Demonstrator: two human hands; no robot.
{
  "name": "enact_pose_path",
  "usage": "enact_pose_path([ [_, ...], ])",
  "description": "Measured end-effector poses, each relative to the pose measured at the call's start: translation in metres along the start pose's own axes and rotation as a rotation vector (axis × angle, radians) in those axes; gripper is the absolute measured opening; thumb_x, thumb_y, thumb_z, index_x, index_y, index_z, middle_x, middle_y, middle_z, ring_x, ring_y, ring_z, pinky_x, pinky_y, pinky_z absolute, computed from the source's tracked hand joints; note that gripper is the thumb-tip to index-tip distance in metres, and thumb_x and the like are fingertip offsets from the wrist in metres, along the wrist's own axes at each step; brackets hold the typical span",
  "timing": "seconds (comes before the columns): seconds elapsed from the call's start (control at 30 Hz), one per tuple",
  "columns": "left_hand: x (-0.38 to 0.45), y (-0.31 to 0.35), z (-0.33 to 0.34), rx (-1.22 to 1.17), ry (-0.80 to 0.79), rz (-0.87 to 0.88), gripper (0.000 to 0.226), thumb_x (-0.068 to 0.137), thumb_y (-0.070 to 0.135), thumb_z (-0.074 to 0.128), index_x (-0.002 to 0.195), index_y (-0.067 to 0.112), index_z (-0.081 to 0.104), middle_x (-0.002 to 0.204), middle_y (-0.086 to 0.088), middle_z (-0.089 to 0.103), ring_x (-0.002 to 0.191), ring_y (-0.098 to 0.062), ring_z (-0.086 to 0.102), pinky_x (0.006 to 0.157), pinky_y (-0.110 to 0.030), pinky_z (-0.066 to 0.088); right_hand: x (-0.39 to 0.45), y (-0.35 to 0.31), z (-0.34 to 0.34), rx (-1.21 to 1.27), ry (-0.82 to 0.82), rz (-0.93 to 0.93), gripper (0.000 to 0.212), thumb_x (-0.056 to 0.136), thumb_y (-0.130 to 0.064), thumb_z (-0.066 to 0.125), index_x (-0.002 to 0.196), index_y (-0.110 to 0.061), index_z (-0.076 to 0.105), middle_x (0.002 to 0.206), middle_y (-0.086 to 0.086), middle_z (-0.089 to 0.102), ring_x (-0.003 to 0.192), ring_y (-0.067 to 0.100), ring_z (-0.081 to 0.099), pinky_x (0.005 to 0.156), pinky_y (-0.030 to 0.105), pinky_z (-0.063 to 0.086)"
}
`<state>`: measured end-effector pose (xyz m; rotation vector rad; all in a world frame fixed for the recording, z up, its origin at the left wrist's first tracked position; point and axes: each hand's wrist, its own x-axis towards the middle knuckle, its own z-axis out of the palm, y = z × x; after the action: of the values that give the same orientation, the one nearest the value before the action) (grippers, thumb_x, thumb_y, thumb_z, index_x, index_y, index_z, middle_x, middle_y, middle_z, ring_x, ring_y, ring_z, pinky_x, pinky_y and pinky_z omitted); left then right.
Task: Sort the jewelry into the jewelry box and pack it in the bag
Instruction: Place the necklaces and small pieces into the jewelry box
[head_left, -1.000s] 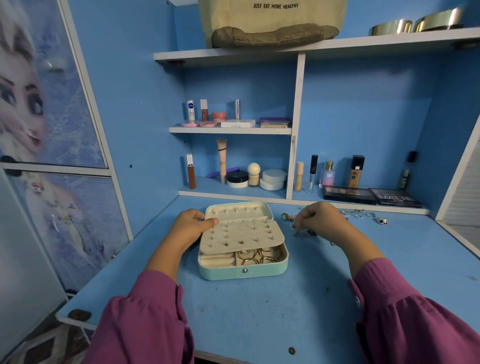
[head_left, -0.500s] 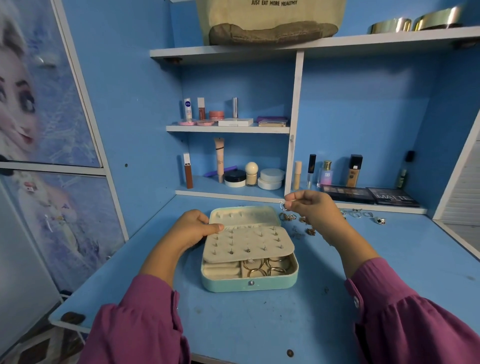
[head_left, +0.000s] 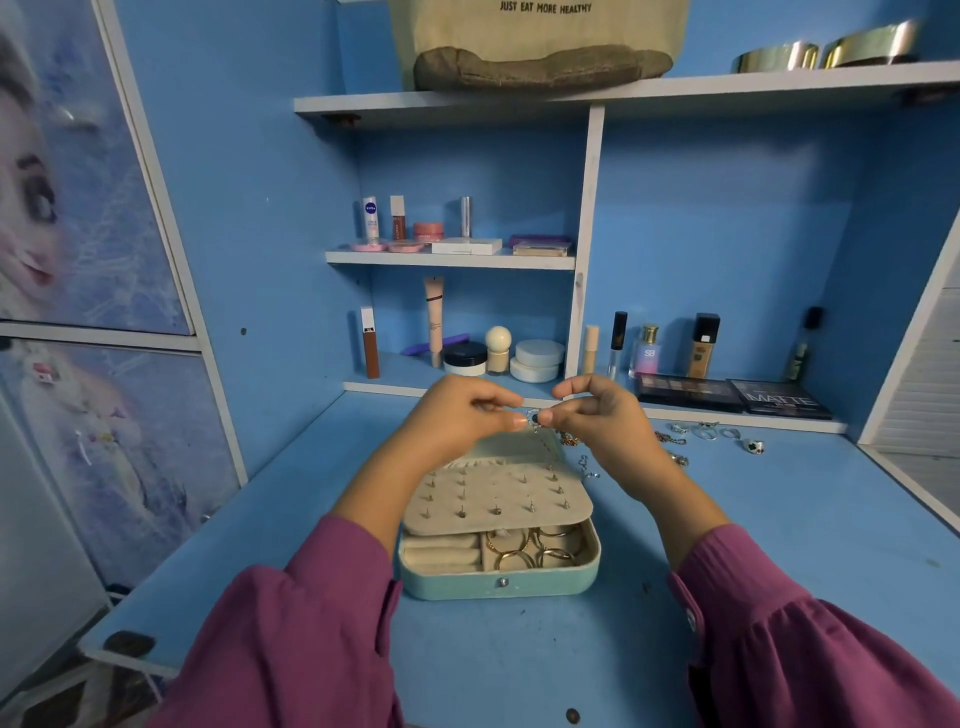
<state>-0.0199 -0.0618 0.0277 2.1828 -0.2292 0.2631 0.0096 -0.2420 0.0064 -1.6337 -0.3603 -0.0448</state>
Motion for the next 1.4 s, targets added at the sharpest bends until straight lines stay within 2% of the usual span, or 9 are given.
enact_pose_path([
  [0.1, 0.008, 0.010, 0.007, 0.014, -0.019, 0.030, 0.016, 0.079, 0.015, 0.076, 0.095, 0.013, 0.074, 0.085, -0.001, 0.070, 0.079, -0.007, 0.060, 0.078, -0.024, 0.048, -0.002, -0.002, 0.000, 0.030, 0.006, -0.013, 0.023, 0.077, -0.002, 0.073, 0.090, -0.011, 0.057, 0.071, 0.007, 0.071, 0.059, 0.005, 0.065, 0.064, 0.020, 0.049],
  [0.23, 0.013, 0.017, 0.007, 0.020, -0.001, 0.058, 0.007, 0.080, 0.011, 0.074, 0.077, 0.016, 0.071, 0.086, -0.013, 0.071, 0.079, -0.022, 0.062, 0.083, -0.038, 0.051, -0.004, -0.005, -0.003, 0.061, 0.028, -0.033, 0.013, 0.086, -0.003, 0.065, 0.096, -0.008, 0.061, 0.070, -0.001, 0.068, 0.044, -0.006, 0.054, 0.043, 0.005, 0.038],
  [0.37, 0.014, 0.023, 0.003, -0.008, 0.030, 0.040, 0.014, 0.081, 0.007, 0.072, 0.072, 0.018, 0.069, 0.078, -0.004, 0.071, 0.077, -0.012, 0.063, 0.081, -0.030, 0.052, -0.002, 0.001, -0.002, 0.063, -0.065, -0.036, 0.012, 0.084, -0.001, 0.066, 0.092, -0.009, 0.069, 0.073, -0.007, 0.073, 0.067, -0.001, 0.065, 0.062, 0.009, 0.047],
  [0.5, 0.014, 0.029, 0.001, -0.007, 0.028, 0.027, 0.011, 0.080, 0.006, 0.071, 0.073, 0.014, 0.069, 0.071, 0.005, 0.069, 0.072, -0.006, 0.062, 0.075, -0.022, 0.051, -0.001, 0.003, 0.001, 0.023, -0.058, -0.071, 0.006, 0.083, -0.005, 0.067, 0.084, -0.010, 0.071, 0.072, -0.003, 0.071, 0.064, -0.002, 0.063, 0.062, 0.009, 0.047],
  [0.77, 0.016, 0.035, -0.001, -0.059, 0.044, 0.013, 0.016, 0.078, 0.003, 0.072, 0.070, 0.016, 0.068, 0.079, -0.002, 0.072, 0.089, -0.021, 0.069, 0.091, -0.039, 0.053, -0.002, 0.001, 0.003, 0.041, -0.025, -0.131, 0.004, 0.084, -0.006, 0.068, 0.084, -0.009, 0.071, 0.075, 0.000, 0.069, 0.064, -0.003, 0.062, 0.062, 0.010, 0.047],
  [0.93, 0.016, 0.041, -0.001, -0.057, 0.071, 0.024, 0.016, 0.077, 0.002, 0.072, 0.068, 0.014, 0.068, 0.088, -0.011, 0.070, 0.090, -0.025, 0.068, 0.090, -0.046, 0.052, -0.001, 0.002, 0.002, 0.030, 0.023, -0.154, 0.005, 0.084, -0.012, 0.069, 0.082, -0.014, 0.073, 0.080, 0.003, 0.072, 0.075, 0.006, 0.065, 0.076, 0.020, 0.053],
  [1.1, 0.017, 0.042, 0.001, -0.054, 0.092, 0.017, 0.013, 0.076, 0.001, 0.070, 0.067, 0.011, 0.069, 0.085, -0.004, 0.071, 0.090, -0.021, 0.068, 0.091, -0.043, 0.052, -0.001, 0.002, 0.003, -0.083, 0.097, -0.203, 0.008, 0.086, -0.017, 0.068, 0.080, -0.020, 0.073, 0.077, 0.006, 0.069, 0.071, 0.011, 0.056, 0.070, 0.025, 0.051],
  [1.23, 0.017, 0.040, 0.002, -0.054, 0.117, 0.006, 0.019, 0.075, 0.001, 0.069, 0.063, 0.016, 0.068, 0.083, -0.005, 0.071, 0.090, -0.029, 0.067, 0.089, -0.050, 0.051, 0.000, 0.005, 0.002, -0.210, 0.129, -0.261, 0.016, 0.087, -0.016, 0.067, 0.076, -0.028, 0.069, 0.057, -0.021, 0.058, 0.062, 0.013, 0.046, 0.061, 0.027, 0.045],
  [1.4, 0.017, 0.039, 0.002, -0.060, 0.119, 0.009, 0.016, 0.076, 0.001, 0.068, 0.065, 0.013, 0.069, 0.079, 0.001, 0.071, 0.089, -0.025, 0.067, 0.089, -0.045, 0.053, -0.001, 0.010, 0.002, -0.458, 0.162, -0.342, 0.011, 0.084, -0.016, 0.065, 0.081, -0.026, 0.062, 0.072, -0.019, 0.058, 0.069, -0.001, 0.047, 0.063, 0.020, 0.039],
])
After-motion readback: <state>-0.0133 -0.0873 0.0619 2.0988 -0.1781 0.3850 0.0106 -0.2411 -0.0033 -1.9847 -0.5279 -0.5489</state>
